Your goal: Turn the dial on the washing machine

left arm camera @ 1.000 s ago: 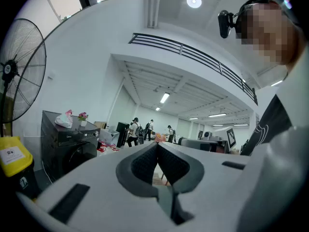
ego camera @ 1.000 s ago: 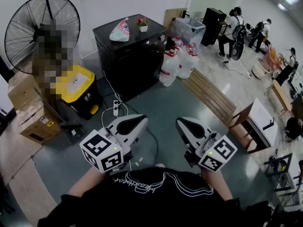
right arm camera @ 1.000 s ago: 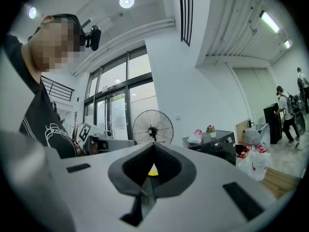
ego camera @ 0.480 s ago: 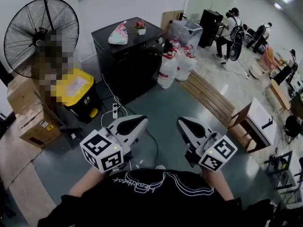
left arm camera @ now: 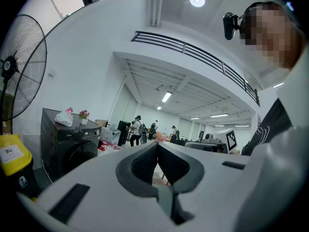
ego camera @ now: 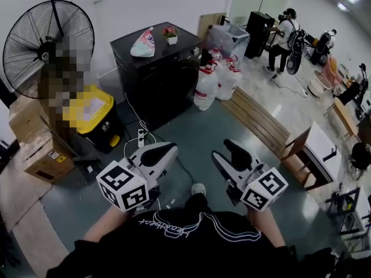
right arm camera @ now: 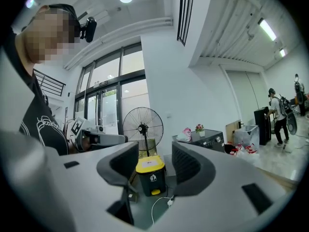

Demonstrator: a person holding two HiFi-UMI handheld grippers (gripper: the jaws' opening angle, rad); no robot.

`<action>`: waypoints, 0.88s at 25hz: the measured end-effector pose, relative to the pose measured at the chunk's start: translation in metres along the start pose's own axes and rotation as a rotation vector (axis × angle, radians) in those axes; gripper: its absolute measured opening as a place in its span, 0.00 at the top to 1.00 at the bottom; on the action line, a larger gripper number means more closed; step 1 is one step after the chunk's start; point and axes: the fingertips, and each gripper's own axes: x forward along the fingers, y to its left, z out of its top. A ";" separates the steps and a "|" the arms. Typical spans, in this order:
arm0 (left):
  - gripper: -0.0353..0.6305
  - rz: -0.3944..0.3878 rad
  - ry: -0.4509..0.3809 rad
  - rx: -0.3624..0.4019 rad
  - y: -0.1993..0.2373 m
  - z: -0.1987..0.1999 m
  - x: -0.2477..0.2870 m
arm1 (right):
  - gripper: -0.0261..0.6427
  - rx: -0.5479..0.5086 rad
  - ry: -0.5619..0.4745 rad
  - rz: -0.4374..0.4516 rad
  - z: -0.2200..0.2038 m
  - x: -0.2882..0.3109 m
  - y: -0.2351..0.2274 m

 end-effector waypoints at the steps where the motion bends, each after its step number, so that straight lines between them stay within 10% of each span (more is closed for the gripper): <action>1: 0.94 0.004 0.004 -0.002 0.003 0.000 0.006 | 0.64 0.000 0.002 -0.002 -0.001 0.002 -0.008; 22: 0.94 0.150 0.024 -0.099 0.140 0.008 0.247 | 0.42 0.045 0.066 0.028 0.001 0.088 -0.277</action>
